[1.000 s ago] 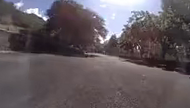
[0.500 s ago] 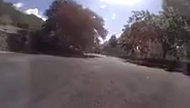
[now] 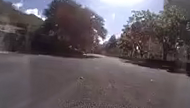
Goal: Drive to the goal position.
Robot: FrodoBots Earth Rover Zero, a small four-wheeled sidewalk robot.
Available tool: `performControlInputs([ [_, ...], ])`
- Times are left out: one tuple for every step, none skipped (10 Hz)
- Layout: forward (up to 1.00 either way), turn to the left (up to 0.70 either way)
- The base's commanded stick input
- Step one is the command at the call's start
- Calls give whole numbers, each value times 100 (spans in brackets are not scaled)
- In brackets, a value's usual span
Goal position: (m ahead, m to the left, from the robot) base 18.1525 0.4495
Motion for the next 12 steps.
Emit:
performControlInputs([
  [50, 0],
  [50, 0],
  [50, 0],
  [50, 0],
  [50, 0],
  [50, 0],
  [50, 0],
  [50, 0],
  [50, 0],
  [50, 0],
  [50, 0],
  [50, 0],
])
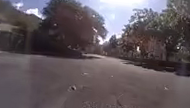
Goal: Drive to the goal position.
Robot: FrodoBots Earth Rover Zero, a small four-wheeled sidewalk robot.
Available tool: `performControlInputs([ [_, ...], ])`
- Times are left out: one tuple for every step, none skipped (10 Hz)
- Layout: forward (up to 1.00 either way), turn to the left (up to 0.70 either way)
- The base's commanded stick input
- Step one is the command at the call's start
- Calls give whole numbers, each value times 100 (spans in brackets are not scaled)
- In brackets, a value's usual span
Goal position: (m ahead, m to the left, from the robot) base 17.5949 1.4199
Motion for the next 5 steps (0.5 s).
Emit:
performControlInputs([
  [50, 0],
  [50, 0],
  [50, 0],
  [50, 0],
  [50, 0],
])
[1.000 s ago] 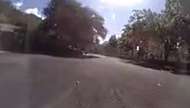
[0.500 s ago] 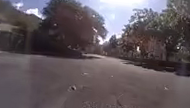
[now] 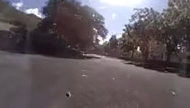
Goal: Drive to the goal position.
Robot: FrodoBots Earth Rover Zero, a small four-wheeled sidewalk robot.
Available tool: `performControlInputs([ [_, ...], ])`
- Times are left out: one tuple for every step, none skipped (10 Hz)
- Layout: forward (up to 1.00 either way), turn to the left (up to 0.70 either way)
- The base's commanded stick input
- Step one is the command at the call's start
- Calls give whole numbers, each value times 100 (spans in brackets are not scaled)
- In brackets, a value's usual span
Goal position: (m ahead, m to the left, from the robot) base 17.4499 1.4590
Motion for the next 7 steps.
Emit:
performControlInputs([
  [50, 0],
  [50, 0],
  [50, 0],
  [50, 0],
  [50, 0],
  [50, 0],
  [50, 0],
])
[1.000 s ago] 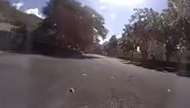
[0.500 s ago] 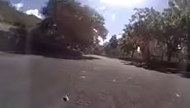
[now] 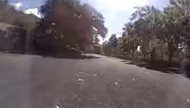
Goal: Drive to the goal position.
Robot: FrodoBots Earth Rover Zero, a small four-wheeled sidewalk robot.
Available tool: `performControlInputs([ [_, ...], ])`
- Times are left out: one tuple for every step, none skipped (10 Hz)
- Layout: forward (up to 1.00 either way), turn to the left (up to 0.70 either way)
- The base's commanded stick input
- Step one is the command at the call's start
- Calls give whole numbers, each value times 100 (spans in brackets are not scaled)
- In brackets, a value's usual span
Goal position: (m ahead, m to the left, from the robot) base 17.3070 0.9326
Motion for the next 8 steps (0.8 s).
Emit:
performControlInputs([
  [50, 0],
  [50, 13],
  [50, 33],
  [50, 35],
  [50, 10],
  [50, 0],
  [50, 0],
  [50, 0],
])
